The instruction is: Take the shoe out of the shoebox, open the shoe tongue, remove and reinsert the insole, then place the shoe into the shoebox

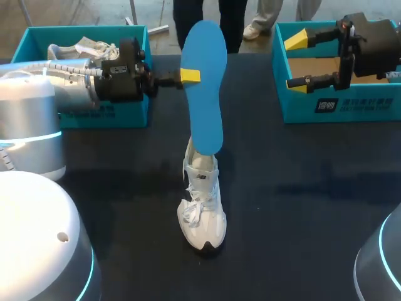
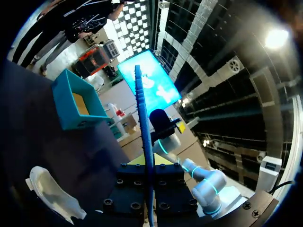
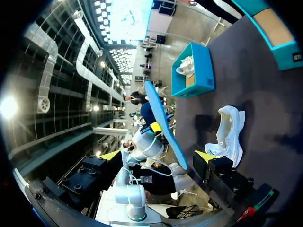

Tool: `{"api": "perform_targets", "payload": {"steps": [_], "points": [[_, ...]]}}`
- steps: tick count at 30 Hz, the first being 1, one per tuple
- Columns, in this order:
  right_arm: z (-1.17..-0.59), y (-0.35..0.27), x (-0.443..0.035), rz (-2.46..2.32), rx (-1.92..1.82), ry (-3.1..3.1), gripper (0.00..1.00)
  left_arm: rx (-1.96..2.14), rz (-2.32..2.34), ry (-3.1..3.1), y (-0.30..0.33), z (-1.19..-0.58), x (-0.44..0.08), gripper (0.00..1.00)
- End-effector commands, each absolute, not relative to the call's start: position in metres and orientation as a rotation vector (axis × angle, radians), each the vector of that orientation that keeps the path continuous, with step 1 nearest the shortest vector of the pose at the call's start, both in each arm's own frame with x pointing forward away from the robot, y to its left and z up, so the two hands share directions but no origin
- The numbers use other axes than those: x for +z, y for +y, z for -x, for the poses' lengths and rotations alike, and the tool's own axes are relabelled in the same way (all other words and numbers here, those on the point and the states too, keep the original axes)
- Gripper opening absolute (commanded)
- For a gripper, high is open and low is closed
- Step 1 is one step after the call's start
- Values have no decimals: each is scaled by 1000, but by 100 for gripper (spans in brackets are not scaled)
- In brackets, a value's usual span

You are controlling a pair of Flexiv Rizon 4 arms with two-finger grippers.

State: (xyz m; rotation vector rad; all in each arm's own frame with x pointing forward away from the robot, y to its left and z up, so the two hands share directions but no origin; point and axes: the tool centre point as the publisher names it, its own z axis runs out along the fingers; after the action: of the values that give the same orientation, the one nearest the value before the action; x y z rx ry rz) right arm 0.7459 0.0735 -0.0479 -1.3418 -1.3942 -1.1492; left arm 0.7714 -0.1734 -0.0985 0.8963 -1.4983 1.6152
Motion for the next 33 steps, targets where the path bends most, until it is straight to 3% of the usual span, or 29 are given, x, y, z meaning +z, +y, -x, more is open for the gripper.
{"api": "perform_targets", "payload": {"steps": [1, 33], "points": [[-745, 75, -47, 1365, -1148, -1414, 100, 1375, -1061, -1277, -175, -772, -102, 0], [-723, 142, -18, 1968, -927, -1677, 100, 1381, -1027, -1253, -182, -786, -113, 0]]}}
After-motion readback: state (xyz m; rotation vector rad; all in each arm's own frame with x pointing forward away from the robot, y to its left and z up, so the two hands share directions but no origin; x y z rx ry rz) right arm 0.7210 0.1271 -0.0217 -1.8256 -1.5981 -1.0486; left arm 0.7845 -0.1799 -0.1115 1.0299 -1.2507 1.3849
